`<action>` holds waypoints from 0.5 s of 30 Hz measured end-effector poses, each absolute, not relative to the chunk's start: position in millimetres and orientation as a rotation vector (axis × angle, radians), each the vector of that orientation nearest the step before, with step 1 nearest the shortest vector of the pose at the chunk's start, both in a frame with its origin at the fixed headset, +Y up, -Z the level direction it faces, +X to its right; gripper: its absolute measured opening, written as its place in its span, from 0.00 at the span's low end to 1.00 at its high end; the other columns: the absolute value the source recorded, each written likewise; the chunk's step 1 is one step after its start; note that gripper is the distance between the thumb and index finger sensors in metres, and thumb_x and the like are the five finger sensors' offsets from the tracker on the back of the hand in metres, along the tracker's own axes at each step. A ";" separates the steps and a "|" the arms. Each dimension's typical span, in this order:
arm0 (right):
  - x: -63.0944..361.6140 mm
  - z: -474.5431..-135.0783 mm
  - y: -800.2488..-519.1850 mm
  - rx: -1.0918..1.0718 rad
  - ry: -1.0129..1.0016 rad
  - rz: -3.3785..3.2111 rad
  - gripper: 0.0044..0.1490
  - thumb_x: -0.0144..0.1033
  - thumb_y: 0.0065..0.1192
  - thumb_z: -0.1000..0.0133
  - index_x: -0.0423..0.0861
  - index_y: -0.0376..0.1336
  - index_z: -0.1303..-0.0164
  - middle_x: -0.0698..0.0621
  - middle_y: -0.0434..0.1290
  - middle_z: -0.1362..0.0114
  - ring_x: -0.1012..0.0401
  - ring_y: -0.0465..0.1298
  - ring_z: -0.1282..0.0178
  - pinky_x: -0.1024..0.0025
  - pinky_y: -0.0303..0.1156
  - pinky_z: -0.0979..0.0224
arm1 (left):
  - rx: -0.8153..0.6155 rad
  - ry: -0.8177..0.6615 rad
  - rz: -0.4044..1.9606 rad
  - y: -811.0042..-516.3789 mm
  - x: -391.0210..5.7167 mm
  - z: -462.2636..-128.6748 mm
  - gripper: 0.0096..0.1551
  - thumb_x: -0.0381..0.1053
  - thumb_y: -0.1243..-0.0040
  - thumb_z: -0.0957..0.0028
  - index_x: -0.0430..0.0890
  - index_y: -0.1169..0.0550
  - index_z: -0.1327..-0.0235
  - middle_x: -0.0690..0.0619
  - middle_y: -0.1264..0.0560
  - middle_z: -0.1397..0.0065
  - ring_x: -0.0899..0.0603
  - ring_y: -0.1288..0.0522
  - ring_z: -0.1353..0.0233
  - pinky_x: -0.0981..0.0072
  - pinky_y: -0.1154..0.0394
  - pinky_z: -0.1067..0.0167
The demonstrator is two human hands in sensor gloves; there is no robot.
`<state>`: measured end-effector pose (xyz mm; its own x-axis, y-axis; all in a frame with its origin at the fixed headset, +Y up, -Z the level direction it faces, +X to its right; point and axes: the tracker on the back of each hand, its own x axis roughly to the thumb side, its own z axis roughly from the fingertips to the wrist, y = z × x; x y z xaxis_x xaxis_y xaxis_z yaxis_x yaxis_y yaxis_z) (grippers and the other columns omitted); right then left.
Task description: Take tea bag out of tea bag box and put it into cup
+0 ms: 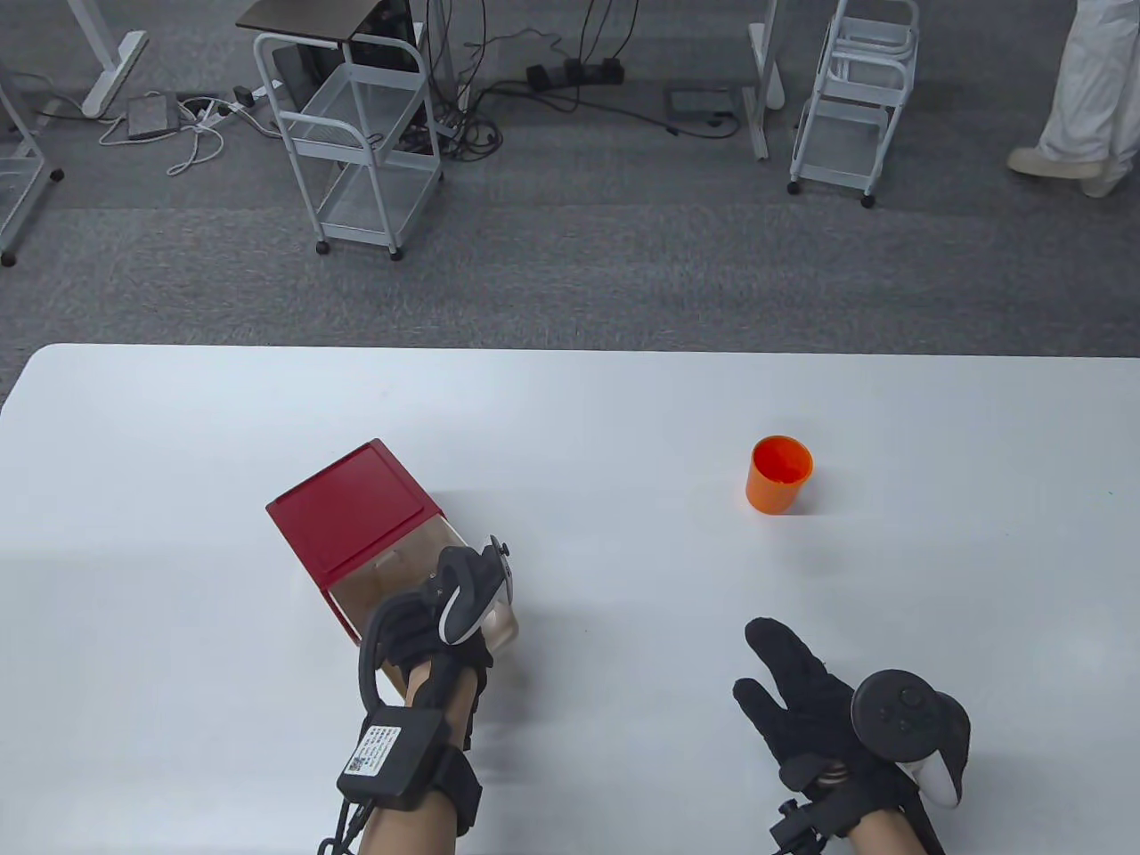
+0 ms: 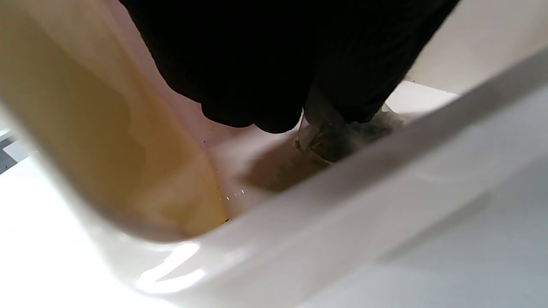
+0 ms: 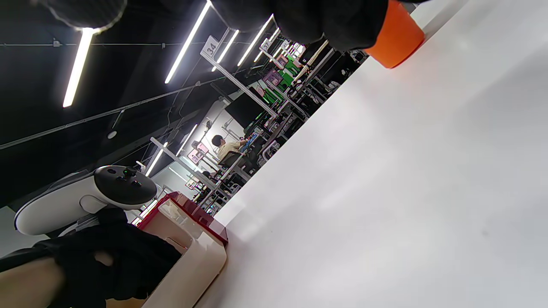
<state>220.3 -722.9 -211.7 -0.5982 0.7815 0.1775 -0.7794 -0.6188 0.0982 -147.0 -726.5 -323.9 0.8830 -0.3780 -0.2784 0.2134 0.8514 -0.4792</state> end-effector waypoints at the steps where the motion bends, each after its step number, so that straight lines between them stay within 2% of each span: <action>1: 220.3 -211.7 -723.0 0.253 0.013 2.224 0.51 0.66 0.52 0.47 0.43 0.51 0.24 0.33 0.55 0.19 0.31 0.60 0.25 0.33 0.52 0.25 | -0.434 0.365 -0.312 -725.4 -145.6 -323.5 0.20 0.58 0.35 0.50 0.61 0.17 0.45 0.58 0.18 0.30 0.46 0.19 0.31 0.62 0.22 0.31; 6: 220.2 -211.8 -723.0 0.254 0.015 2.224 0.51 0.66 0.52 0.47 0.42 0.51 0.24 0.34 0.55 0.19 0.31 0.60 0.25 0.33 0.52 0.25 | -0.419 0.344 -0.314 -714.0 -143.3 -316.3 0.19 0.57 0.35 0.50 0.61 0.17 0.45 0.58 0.18 0.30 0.46 0.19 0.32 0.62 0.22 0.32; 15: 219.1 -212.4 -723.1 0.261 0.021 2.220 0.51 0.66 0.52 0.47 0.43 0.51 0.24 0.34 0.55 0.19 0.31 0.61 0.25 0.33 0.52 0.25 | -0.320 0.275 -0.297 -674.4 -135.8 -294.4 0.19 0.57 0.35 0.50 0.60 0.17 0.45 0.56 0.18 0.31 0.45 0.18 0.32 0.61 0.21 0.33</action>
<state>219.1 -723.1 -212.4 -0.5945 0.7837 0.1802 -0.7801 -0.6164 0.1072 -135.8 -674.4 -294.4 0.9199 -0.3272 -0.2163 0.2411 0.9067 -0.3461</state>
